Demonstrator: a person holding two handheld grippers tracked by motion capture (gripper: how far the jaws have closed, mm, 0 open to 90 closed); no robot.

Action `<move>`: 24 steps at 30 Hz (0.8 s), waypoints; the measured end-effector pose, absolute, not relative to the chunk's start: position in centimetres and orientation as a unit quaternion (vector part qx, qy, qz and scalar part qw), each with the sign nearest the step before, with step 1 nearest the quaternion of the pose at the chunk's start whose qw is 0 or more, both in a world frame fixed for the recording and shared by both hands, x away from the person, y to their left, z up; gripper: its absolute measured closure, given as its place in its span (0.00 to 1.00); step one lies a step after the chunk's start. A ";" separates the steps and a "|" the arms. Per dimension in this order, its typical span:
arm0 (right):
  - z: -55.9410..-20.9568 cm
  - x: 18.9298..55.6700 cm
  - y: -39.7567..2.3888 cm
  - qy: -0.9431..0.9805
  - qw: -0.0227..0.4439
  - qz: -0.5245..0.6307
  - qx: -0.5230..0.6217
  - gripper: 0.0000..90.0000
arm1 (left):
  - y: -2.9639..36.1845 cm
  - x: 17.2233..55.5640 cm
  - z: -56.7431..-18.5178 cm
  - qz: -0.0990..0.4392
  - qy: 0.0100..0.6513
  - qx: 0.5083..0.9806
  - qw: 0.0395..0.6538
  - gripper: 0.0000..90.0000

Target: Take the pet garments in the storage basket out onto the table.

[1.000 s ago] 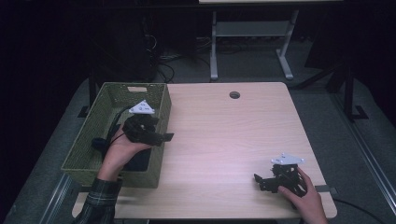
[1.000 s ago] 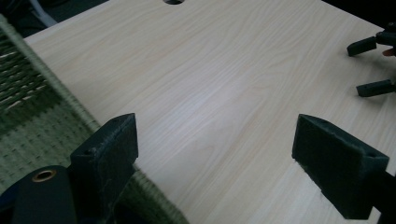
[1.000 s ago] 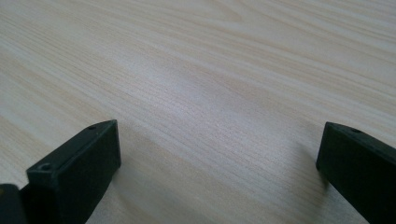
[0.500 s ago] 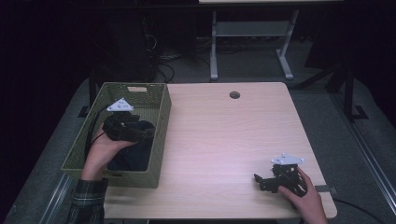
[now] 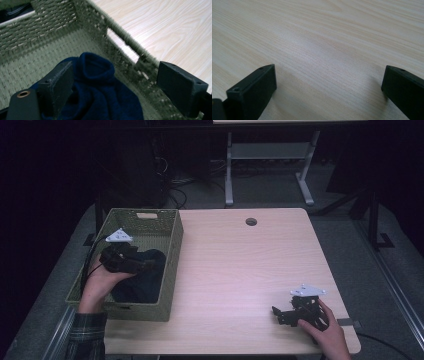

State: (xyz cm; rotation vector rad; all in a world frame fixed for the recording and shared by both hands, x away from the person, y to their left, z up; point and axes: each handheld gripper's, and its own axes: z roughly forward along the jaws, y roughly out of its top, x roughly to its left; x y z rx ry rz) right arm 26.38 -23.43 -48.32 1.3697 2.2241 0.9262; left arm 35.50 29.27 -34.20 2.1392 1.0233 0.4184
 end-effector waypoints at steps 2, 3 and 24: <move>-48.3 26.4 -23.4 0.789 0.184 0.328 0.486 0.00 | 29.6 35.6 -34.5 0.164 0.400 0.830 0.352 0.15; -48.3 26.4 -23.4 0.789 0.184 0.328 0.486 0.00 | 29.7 35.6 -34.7 0.162 0.404 0.830 0.349 0.15; -48.3 26.4 -23.4 0.789 0.184 0.329 0.486 0.00 | 29.7 37.1 -39.4 0.126 0.392 0.876 0.251 0.15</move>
